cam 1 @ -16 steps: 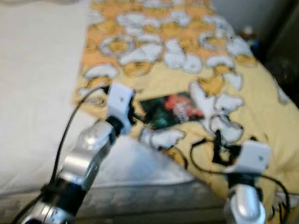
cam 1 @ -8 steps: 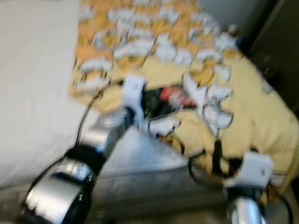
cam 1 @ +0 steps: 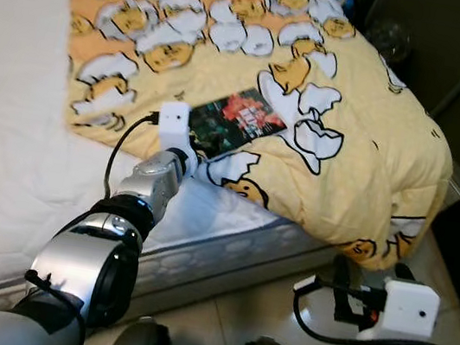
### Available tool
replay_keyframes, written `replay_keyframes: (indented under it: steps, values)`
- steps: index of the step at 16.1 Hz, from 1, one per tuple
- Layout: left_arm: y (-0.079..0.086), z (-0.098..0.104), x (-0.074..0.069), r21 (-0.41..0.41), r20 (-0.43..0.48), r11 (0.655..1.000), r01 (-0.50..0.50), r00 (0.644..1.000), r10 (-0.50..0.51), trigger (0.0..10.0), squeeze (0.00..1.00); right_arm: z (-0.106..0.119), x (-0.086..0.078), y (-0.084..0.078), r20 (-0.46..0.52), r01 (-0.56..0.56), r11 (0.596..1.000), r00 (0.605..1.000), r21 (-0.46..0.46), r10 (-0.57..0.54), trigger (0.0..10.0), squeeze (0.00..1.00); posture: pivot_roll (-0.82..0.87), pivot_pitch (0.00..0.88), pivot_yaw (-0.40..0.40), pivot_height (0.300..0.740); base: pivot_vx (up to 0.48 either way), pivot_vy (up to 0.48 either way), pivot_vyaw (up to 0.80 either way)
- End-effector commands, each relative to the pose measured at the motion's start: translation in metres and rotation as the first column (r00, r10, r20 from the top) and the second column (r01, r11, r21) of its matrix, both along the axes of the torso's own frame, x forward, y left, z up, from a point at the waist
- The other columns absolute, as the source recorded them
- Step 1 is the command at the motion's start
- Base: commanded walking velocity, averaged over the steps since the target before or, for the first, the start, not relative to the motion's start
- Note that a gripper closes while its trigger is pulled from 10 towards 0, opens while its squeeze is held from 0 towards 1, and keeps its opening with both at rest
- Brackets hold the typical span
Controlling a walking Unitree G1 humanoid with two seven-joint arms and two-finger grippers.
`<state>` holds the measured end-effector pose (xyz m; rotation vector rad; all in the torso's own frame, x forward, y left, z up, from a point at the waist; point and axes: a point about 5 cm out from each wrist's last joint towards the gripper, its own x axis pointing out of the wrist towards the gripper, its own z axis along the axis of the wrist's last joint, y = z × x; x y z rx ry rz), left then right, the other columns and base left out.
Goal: Clean up the room
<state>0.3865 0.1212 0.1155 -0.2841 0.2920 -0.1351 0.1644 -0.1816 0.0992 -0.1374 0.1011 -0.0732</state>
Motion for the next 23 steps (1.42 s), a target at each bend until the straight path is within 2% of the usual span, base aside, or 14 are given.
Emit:
replay_keyframes:
  steps: [1,3,6,9,12,14,16,18,23]
  values:
    - [0.002,-0.001,0.0,-0.014,-0.013,0.999,-0.031,0.999,0.031,10.0,0.0,0.005,-0.004,0.003,-0.003,-0.016,1.0,1.0,0.006,0.016,10.0,0.0,-0.28,0.229,-0.017,0.695,0.0,0.0,0.0]
    - [0.005,-0.004,-0.001,-0.127,-0.046,0.986,-0.106,0.994,0.101,10.0,0.0,0.013,-0.008,0.006,-0.014,-0.085,0.996,0.996,0.008,0.086,10.0,0.0,-0.29,0.258,-0.068,0.695,0.0,0.0,0.0]
    - [0.002,-0.008,-0.002,-0.161,-0.066,0.979,-0.124,0.991,0.114,10.0,0.0,0.015,-0.008,0.005,-0.03,-0.121,0.993,0.992,0.003,0.121,10.0,0.0,-0.29,0.262,-0.092,0.695,0.0,0.0,0.0]
    - [-0.003,-0.004,-0.001,-0.253,-0.068,0.958,-0.132,0.991,0.118,10.0,0.0,0.017,-0.005,0.009,-0.039,-0.145,0.989,0.989,0.006,0.145,10.0,0.0,-0.28,0.252,-0.092,0.695,0.0,0.0,0.0]
    - [-0.012,0.018,0.008,-0.23,0.028,0.972,-0.052,0.998,0.06,10.0,0.0,0.016,-0.005,0.01,-0.041,-0.141,0.99,0.989,0.014,0.142,10.0,0.0,-0.28,0.249,-0.082,0.695,0.0,0.0,0.0]
    - [-0.019,0.021,0.009,-0.233,0.036,0.972,-0.031,0.999,0.041,10.0,0.0,0.014,-0.005,0.011,-0.047,-0.141,0.99,0.989,0.016,0.142,10.0,0.0,-0.28,0.249,-0.079,0.695,0.0,0.0,0.0]
    - [-0.023,0.019,0.008,-0.235,0.024,0.972,-0.026,0.999,0.033,10.0,0.0,0.015,-0.004,0.011,-0.05,-0.143,0.99,0.988,0.017,0.143,10.0,0.0,-0.29,0.25,-0.085,0.695,0.0,0.0,0.0]
    - [-0.035,0.011,0.003,-0.305,-0.021,0.952,-0.026,1.0,0.021,10.0,0.0,0.015,-0.006,0.01,-0.057,-0.151,0.988,0.987,0.014,0.152,10.0,0.0,-0.3,0.251,-0.097,0.695,0.0,0.0,0.0]
    - [-0.048,-0.007,-0.007,-0.336,-0.099,0.941,-0.047,0.995,0.014,10.0,0.0,0.014,-0.007,0.012,-0.065,-0.165,0.986,0.984,0.012,0.165,10.0,0.0,-0.31,0.252,-0.102,0.695,0.0,0.0,0.0]
